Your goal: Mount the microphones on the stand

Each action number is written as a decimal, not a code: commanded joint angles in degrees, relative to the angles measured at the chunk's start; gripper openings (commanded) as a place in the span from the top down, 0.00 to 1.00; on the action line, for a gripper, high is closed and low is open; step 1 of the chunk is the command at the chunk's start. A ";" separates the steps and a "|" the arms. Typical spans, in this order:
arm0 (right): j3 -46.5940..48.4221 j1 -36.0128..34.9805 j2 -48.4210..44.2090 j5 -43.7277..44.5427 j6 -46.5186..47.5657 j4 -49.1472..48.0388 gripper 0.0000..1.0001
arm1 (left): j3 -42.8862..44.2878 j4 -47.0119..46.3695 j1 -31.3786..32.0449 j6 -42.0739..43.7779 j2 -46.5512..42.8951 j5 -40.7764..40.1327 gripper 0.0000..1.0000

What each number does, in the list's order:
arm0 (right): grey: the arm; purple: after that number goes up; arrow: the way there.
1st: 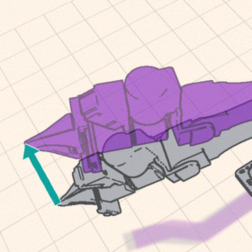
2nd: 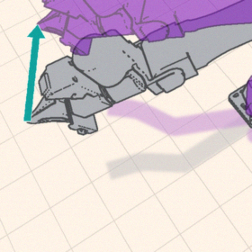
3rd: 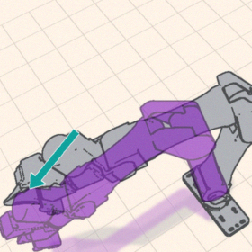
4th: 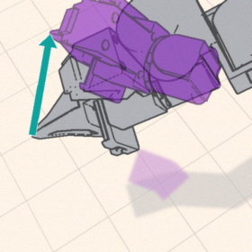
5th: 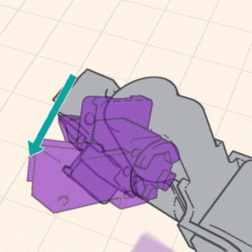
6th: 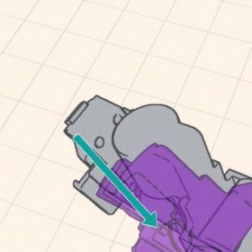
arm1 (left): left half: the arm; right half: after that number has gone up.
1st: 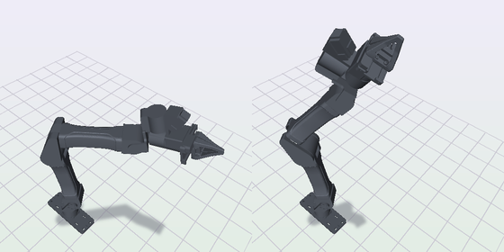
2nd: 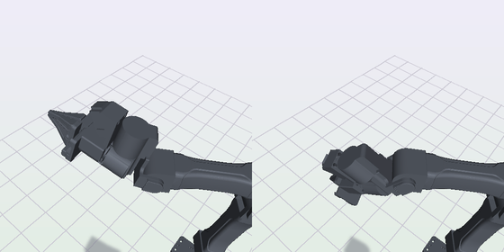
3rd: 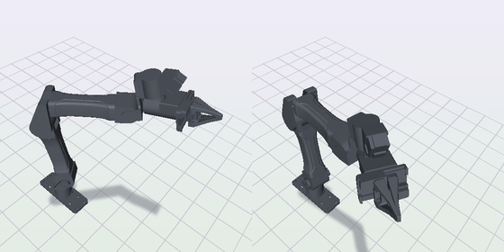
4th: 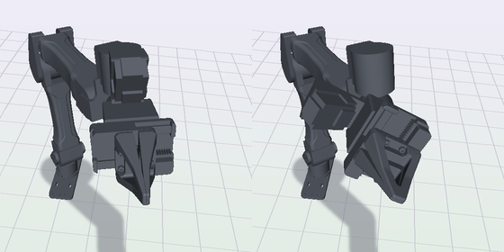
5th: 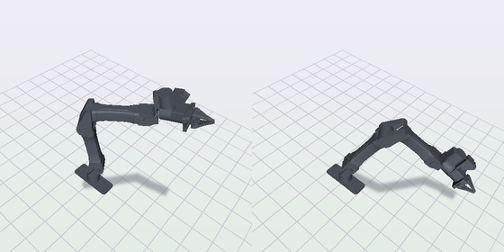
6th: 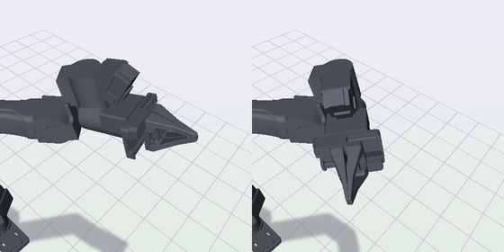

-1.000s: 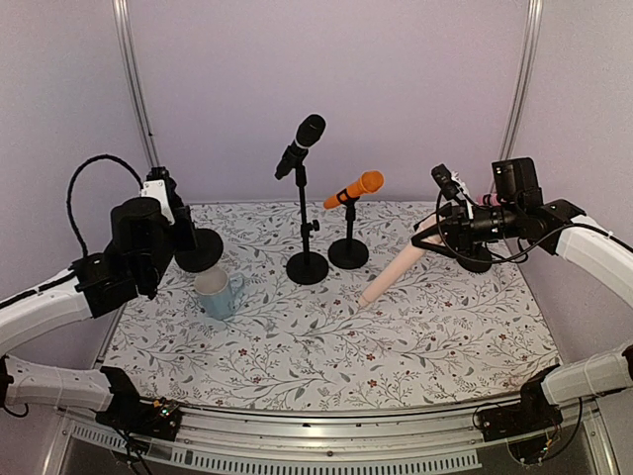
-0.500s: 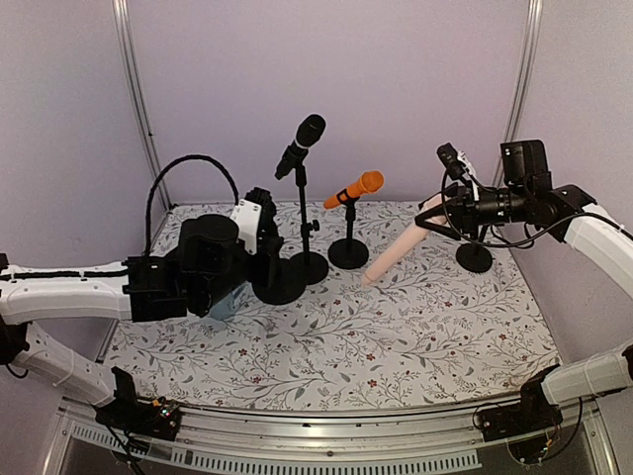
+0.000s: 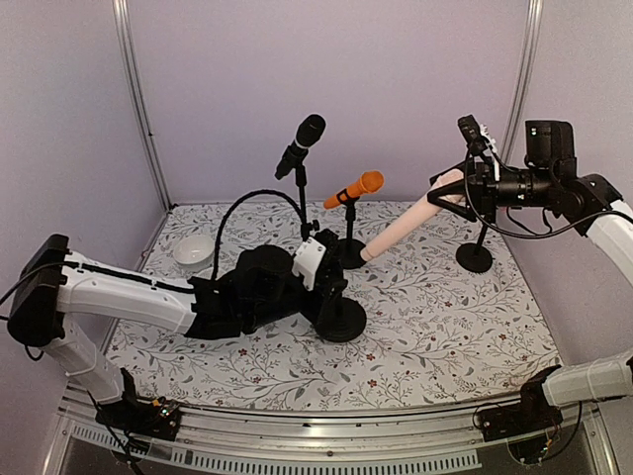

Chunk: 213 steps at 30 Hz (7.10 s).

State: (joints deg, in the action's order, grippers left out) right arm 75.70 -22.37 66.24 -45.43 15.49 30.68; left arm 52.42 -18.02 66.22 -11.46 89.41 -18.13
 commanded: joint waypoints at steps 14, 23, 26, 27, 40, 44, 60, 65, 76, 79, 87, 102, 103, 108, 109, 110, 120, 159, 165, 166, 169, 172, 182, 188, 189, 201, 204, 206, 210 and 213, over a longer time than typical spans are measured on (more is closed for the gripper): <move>-0.66 0.31 -3.04 4.41 1.12 1.13 1.00 | 7.65 -15.77 -1.28 7.37 15.20 4.24 0.95; -2.31 0.31 -4.36 7.07 1.86 1.16 1.00 | 6.31 -16.15 -2.42 5.20 16.42 0.40 0.67; -2.30 0.31 -4.32 6.76 1.83 0.99 1.00 | 6.21 -16.25 -1.52 2.13 17.12 -5.23 0.57; -2.25 0.31 -4.24 6.64 1.83 1.03 1.00 | 6.27 -16.38 -1.16 1.35 17.55 -6.95 0.53; -1.91 0.31 -4.00 4.71 1.49 0.80 1.00 | 6.11 -16.14 3.59 -13.10 20.70 -20.01 0.56; -1.94 0.30 -4.01 3.98 1.32 0.72 1.00 | 5.12 -18.57 4.78 -13.15 20.59 -22.79 0.60; 1.70 -2.51 -0.49 0.21 0.68 -1.09 1.00 | 2.39 -29.86 5.01 -4.35 21.71 -18.41 0.94; 2.03 -4.35 0.70 0.76 1.02 -1.26 1.00 | 1.81 -32.68 5.03 -0.57 21.72 -16.23 0.97; 2.52 -6.92 2.38 6.00 3.20 -1.09 1.00 | 3.16 -31.73 5.06 0.98 22.11 -14.73 0.98; 3.00 -9.04 3.11 8.06 4.73 0.01 1.00 | 3.60 -31.31 5.06 1.14 22.28 -14.67 0.99; 3.65 -11.41 5.17 11.08 9.82 3.89 1.00 | 4.77 -29.89 5.06 2.46 22.63 -14.44 0.99; 3.13 -17.16 9.01 19.93 13.63 7.47 1.00 | 5.57 -29.46 5.70 7.77 22.00 -13.88 1.00; 3.15 -17.40 9.20 20.48 13.74 7.62 1.00 | 5.58 -29.44 5.80 7.93 22.02 -13.94 1.00; 1.72 -17.81 10.02 21.20 14.39 7.64 1.00 | 4.72 -31.71 6.03 8.04 21.99 -14.00 1.00; 1.11 -17.80 10.27 21.11 14.33 7.49 1.00 | 4.49 -32.39 6.06 7.93 21.98 -14.03 1.00; 0.35 -17.80 10.52 20.94 14.38 7.25 1.00 | 4.57 -32.50 6.16 7.87 22.05 -13.98 1.00; -5.68 -17.86 11.63 19.53 13.29 5.80 1.00 | 3.71 -32.81 6.38 8.12 21.25 -14.54 1.00; -15.76 -17.80 22.18 21.61 11.67 3.74 1.00 | 3.55 -34.56 6.63 11.57 20.55 -14.39 1.00; -16.84 -17.84 23.77 21.13 11.52 3.42 1.00 | 3.43 -34.36 6.77 11.86 20.24 -14.90 1.00; -17.08 -17.80 24.04 21.04 11.53 3.30 1.00 | 3.44 -34.36 6.81 11.90 20.13 -14.89 1.00; -18.54 -17.80 24.98 20.70 11.67 2.54 1.00 | 3.30 -34.19 6.82 11.86 19.98 -14.96 1.00; -20.48 -17.81 25.83 20.26 11.57 0.88 1.00 | 3.21 -34.26 6.88 11.87 19.85 -15.22 1.00; -23.34 -17.80 29.48 20.47 11.51 -2.90 1.00 | 3.08 -34.61 6.89 11.82 19.84 -15.45 1.00; -24.36 -17.72 27.55 20.91 11.11 -3.35 1.00 | 2.23 -35.29 7.00 11.56 19.76 -16.30 1.00; -24.69 -17.66 26.95 20.91 10.94 -3.27 1.00 | 2.00 -35.51 6.99 11.49 19.69 -16.58 1.00; -34.44 -14.55 12.80 17.54 16.64 -7.33 1.00 | -3.00 -38.77 5.12 6.38 17.06 -18.04 1.00; -37.20 -14.54 9.73 17.12 18.30 -10.46 1.00 | -3.03 -39.10 4.71 5.95 17.16 -17.84 1.00; -36.89 -14.54 9.31 17.90 18.61 -11.05 1.00 | -2.90 -39.27 4.71 5.84 17.24 -17.82 1.00; -33.98 -14.54 9.57 17.47 16.80 -10.37 1.00 | -2.50 -39.19 4.69 5.80 17.75 -16.99 1.00; -30.21 -14.56 8.93 15.42 14.62 -8.47 1.00 | -2.35 -38.73 4.79 5.69 17.91 -16.23 1.00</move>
State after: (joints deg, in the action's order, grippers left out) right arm 44.40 -36.14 72.53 -30.48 33.21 5.37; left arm 49.04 -51.77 70.00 -6.33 109.62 -38.39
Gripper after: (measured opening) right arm 0.438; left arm 0.235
